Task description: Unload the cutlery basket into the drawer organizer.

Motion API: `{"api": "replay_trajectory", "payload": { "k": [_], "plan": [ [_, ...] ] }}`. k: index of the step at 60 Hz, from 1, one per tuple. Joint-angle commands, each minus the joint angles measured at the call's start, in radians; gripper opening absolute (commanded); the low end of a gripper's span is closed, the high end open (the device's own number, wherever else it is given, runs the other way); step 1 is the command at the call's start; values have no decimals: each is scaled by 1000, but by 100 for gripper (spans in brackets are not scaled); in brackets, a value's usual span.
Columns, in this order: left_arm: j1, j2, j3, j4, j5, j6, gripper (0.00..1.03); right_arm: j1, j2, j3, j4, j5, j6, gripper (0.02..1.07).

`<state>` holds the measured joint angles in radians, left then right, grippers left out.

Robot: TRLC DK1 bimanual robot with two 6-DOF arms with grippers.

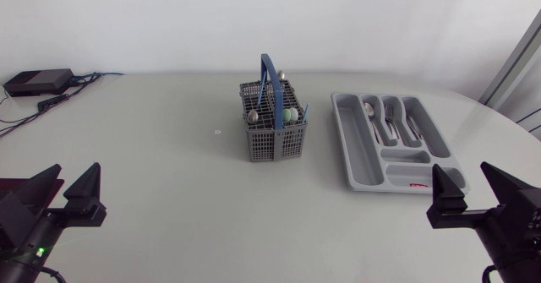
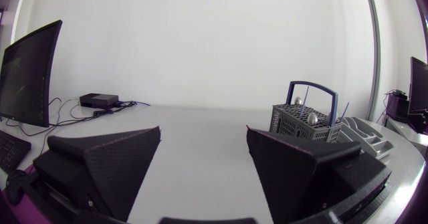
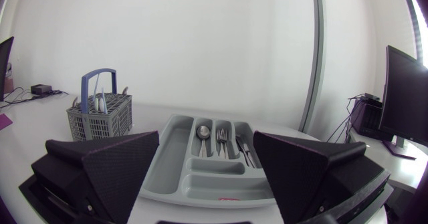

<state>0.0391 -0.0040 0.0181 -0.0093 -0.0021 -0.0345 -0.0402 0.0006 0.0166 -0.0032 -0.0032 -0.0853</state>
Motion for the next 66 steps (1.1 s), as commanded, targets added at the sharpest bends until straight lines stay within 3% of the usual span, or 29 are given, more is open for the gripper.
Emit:
{"api": "replay_trajectory", "payload": {
  "k": [1, 31, 44, 54, 66],
  "plan": [
    [2, -7, -17, 0, -1, -28, 99, 8, -7, -18, -1, -1, 22, 103],
    [1, -10, -10, 14, -1, -21, 99, 11, -8, -18, 12, -1, 19, 103],
    [5, 2, 80, -4, -1, 8, 99, 95, -5, 2, 49, 45, 13, 103],
    [-1, 173, 200, -32, -1, 8, 99, 152, 64, 40, 85, 75, 9, 103],
    [-38, 411, 332, -54, 1, -1, 99, 188, 312, 140, 161, 78, 12, 103]
  ]
}}
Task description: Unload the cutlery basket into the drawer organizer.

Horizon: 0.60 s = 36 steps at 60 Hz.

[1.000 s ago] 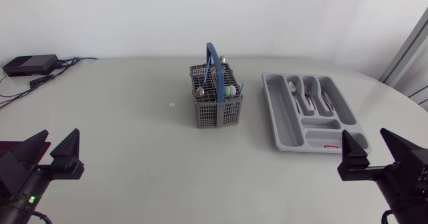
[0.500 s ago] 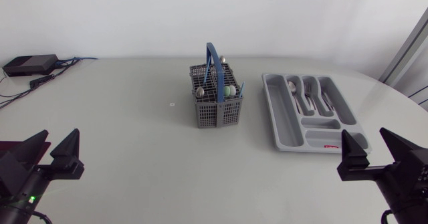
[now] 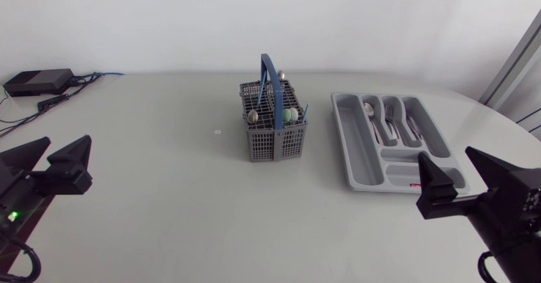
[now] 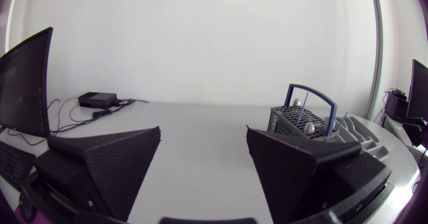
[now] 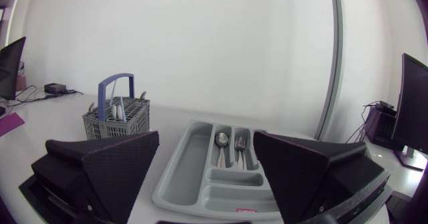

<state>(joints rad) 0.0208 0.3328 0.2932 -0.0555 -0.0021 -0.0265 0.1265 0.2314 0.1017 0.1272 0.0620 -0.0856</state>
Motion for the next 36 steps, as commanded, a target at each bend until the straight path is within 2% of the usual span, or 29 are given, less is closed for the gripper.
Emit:
{"api": "replay_trajectory", "payload": {
  "k": [1, 20, 31, 36],
  "plan": [
    [-25, 100, 72, -15, 1, -10, 99, 27, 98, 64, 35, 15, 14, 103],
    [-62, 411, 293, -159, 5, -58, 97, 170, 468, 285, 69, 47, 115, 103],
    [-56, 554, 391, -262, 5, -58, 97, 348, 652, 460, 2, 196, 116, 103],
    [-55, 614, 423, -294, 2, -49, 97, 406, 755, 559, -66, 219, 126, 103]
  ]
}}
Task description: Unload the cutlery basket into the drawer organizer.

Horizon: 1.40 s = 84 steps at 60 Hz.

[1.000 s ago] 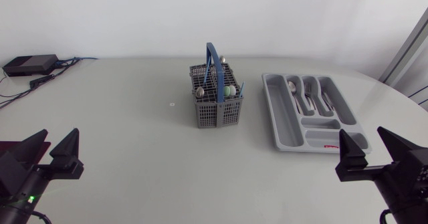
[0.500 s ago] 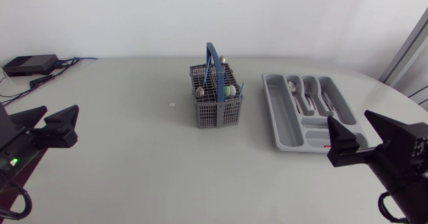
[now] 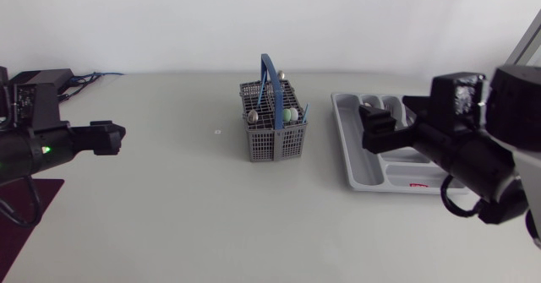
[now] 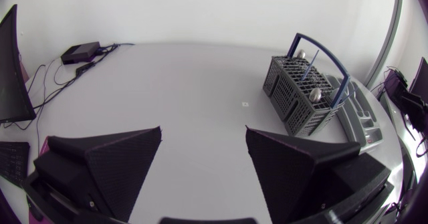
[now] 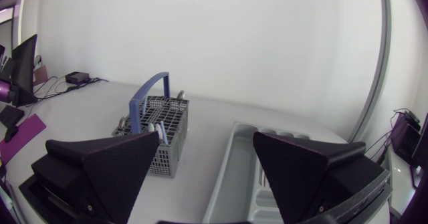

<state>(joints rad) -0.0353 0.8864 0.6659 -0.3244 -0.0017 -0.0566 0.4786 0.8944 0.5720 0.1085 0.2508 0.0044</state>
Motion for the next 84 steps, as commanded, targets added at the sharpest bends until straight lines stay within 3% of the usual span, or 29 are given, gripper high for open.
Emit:
{"api": "replay_trajectory", "payload": {
  "k": [1, 13, 25, 44, 49, 56, 64, 70, 84],
  "plan": [
    [2, 69, 55, -30, 2, -14, 97, 61, 109, 103, -58, 34, 40, 103],
    [0, 203, 129, -102, 2, 242, 97, 144, 357, 348, -244, 30, 92, 103],
    [-5, 319, 204, -171, 12, 276, 98, 150, 545, 522, -331, -91, 92, 102],
    [-2, 341, 227, -177, 37, 313, 98, 130, 888, 879, -490, -91, 121, 95],
    [11, 341, 227, -177, 37, 322, 98, 126, 965, 962, -520, -88, 141, 84],
    [23, 333, 216, -177, 37, 339, 98, 129, 1025, 1002, -509, -61, 144, 49],
    [29, 322, 204, -173, 39, 354, 98, 115, 1055, 1028, -509, -18, 124, 29],
    [28, 321, 195, -163, 39, 356, 98, 106, 1048, 1016, -518, -18, 114, 21],
    [28, 310, 176, -148, 39, 363, 98, 124, 900, 848, -486, -76, 71, 18]
  ]
}}
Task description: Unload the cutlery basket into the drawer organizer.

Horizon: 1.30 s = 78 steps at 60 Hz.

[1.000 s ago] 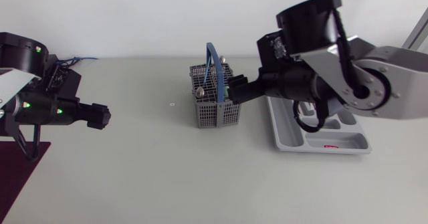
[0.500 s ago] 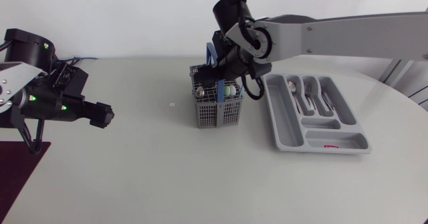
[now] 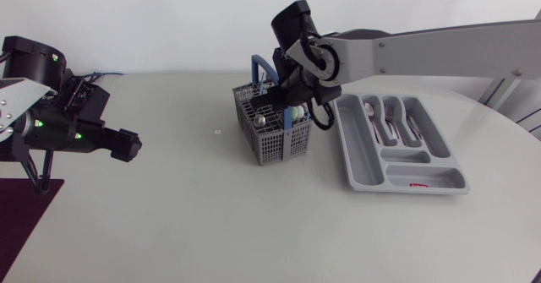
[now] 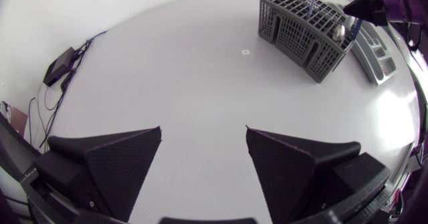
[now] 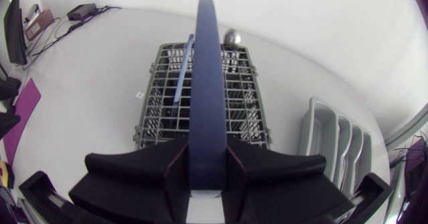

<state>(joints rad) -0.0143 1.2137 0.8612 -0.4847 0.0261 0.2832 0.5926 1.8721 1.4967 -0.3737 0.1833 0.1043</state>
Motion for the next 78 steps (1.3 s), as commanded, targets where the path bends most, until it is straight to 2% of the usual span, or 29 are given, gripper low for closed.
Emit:
{"api": "replay_trajectory", "payload": {
  "k": [1, 9, 18, 28, 30, 31, 34, 36, 38, 39, 48, 57, 63, 67, 73, 75, 78],
  "plan": [
    [7, -19, -19, 12, 11, 25, 98, 16, -90, -90, -2, -10, -31, 18],
    [10, -32, -33, 14, 11, 43, 98, 61, -234, -236, 1, -31, -52, 18],
    [8, -60, -47, 12, 11, 57, 98, 110, -406, -386, -2, -114, -71, 18],
    [2, -85, -62, 9, 11, 68, 98, 134, -534, -487, -13, -140, -97, 21],
    [0, -85, -64, 9, 11, 70, 98, 130, -533, -489, -10, -140, -101, 29],
    [-1, -85, -65, 9, 11, 71, 98, 130, -530, -490, -8, -140, -106, 39],
    [-9, -85, -64, 9, 11, 71, 98, 128, -524, -484, -7, -140, -120, 77],
    [-15, -86, -65, 9, 11, 71, 98, 128, -525, -475, -10, -140, -126, 96],
    [-19, -86, -65, 9, 11, 71, 98, 134, -541, -469, -14, -142, -129, 102],
    [-21, -88, -67, 9, 12, 71, 98, 138, -550, -467, -14, -143, -130, 103],
    [-36, -82, -70, 11, 34, 90, 98, 170, -677, -435, -42, -143, -143, 103],
    [-52, -48, -54, 37, 98, 119, 98, 162, -831, -441, -171, -143, -153, 101],
    [-78, 15, -21, 63, 152, 129, 98, 131, -939, -515, -228, -148, -199, 92],
    [-87, 64, 4, 83, 186, 128, 97, 102, -993, -575, -241, -154, -232, 82],
    [-110, 178, 59, 113, 259, 123, 90, 33, -1082, -684, -241, -219, -265, 39],
    [-115, 208, 75, 127, 278, 119, 87, 7, -1096, -710, -238, -246, -273, 29],
    [-122, 262, 104, 146, 307, 109, 79, -34, -1116, -759, -232, -294, -279, 24]
  ]
}}
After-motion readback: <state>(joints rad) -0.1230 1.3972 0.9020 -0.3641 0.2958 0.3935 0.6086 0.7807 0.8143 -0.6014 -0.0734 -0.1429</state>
